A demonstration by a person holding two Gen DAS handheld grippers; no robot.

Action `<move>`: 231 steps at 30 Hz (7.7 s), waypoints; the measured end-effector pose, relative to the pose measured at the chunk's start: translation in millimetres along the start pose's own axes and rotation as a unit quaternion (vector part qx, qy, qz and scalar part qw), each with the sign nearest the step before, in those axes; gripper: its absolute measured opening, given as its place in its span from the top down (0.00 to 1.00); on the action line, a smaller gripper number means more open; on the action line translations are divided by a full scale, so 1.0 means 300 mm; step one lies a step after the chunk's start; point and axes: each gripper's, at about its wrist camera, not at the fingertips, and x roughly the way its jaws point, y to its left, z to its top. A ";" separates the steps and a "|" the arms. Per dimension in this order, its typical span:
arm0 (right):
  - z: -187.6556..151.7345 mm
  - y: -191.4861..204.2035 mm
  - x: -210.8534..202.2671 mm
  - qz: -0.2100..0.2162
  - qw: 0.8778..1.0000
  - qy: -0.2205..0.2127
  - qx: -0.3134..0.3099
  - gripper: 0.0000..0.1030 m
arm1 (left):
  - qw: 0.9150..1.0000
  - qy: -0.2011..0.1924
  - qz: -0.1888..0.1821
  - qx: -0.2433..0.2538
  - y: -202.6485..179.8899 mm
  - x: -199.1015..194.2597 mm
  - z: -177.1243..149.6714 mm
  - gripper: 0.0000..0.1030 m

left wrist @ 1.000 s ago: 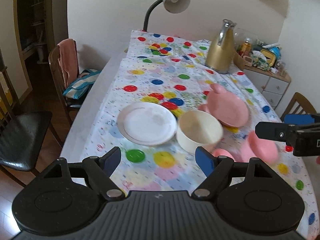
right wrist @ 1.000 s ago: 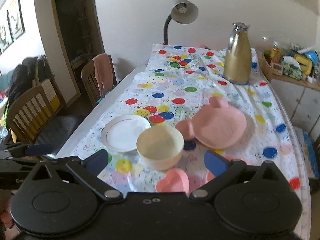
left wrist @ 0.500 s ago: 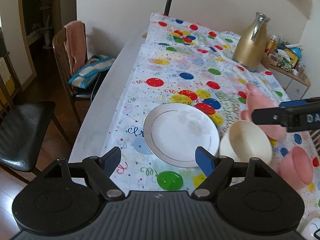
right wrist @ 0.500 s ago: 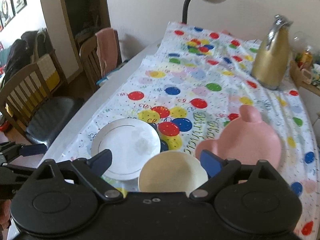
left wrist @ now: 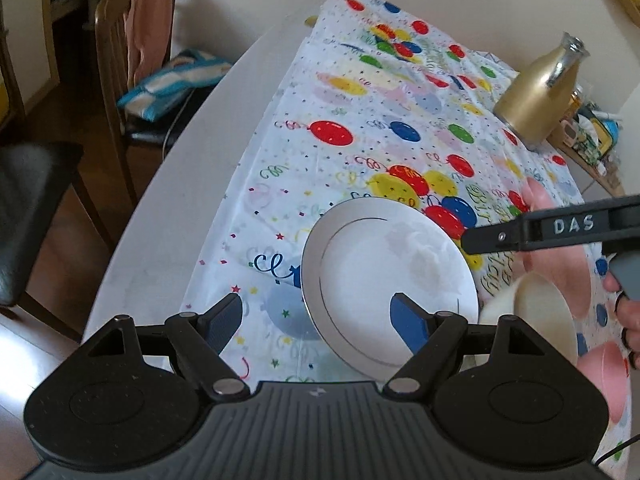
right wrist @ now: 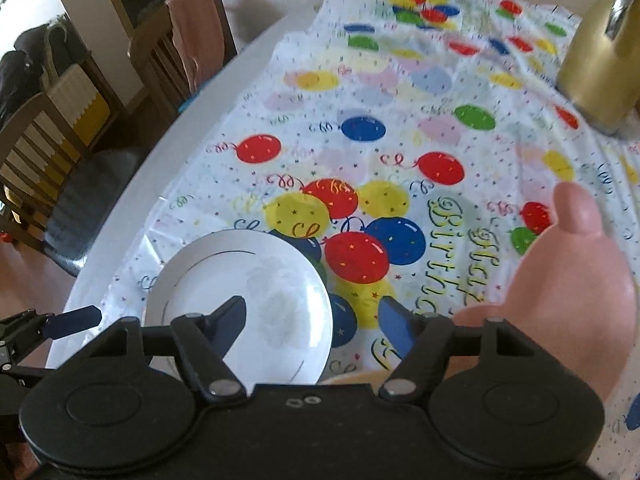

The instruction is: Organize plates and bowls

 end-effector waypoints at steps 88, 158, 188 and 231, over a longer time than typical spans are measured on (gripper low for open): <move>-0.448 0.037 -0.318 0.058 0.993 -0.025 0.104 0.87 | 0.995 -0.005 -0.091 -0.045 -0.047 -0.393 -0.288 0.76; -1.438 -0.564 -0.641 -0.011 0.956 -0.023 0.292 0.87 | 0.973 0.149 -0.101 0.146 -0.869 -0.293 -0.967 0.76; -1.409 -0.528 -0.665 -0.018 0.973 -0.025 0.230 0.68 | 0.978 0.129 -0.072 0.149 -0.873 -0.364 -0.930 0.75; -1.065 -0.290 -0.964 -0.113 0.957 -0.256 0.080 0.00 | 0.971 -0.124 -0.017 0.206 -0.910 -0.627 -0.552 0.21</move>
